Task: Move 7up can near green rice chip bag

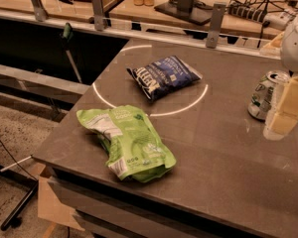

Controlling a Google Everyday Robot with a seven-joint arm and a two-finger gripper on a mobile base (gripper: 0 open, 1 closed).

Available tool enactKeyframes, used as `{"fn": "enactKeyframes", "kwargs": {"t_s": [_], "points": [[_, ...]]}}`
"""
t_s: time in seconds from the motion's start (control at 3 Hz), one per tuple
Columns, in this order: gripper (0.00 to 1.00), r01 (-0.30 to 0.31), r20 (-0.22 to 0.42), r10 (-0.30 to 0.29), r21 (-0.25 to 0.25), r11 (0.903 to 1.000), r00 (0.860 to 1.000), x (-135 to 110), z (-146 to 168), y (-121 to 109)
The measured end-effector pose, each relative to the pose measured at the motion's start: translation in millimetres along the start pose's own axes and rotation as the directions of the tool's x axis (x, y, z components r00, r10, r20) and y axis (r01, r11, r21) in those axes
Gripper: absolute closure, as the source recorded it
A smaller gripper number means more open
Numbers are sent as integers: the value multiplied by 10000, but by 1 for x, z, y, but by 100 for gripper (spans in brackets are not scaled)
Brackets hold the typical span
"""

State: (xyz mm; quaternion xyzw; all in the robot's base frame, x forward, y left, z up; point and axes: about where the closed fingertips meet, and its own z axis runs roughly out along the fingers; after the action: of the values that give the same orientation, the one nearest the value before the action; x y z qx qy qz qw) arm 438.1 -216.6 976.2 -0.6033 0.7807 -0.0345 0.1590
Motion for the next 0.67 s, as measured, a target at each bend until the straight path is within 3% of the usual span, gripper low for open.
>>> {"fn": "enactKeyframes", "kwargs": {"t_s": [0.33, 0.67], "points": [[0, 0, 1, 0, 2, 10000, 10000, 0, 0, 0], [0, -377, 500, 364, 258, 9990, 9981, 15, -4, -15]]}}
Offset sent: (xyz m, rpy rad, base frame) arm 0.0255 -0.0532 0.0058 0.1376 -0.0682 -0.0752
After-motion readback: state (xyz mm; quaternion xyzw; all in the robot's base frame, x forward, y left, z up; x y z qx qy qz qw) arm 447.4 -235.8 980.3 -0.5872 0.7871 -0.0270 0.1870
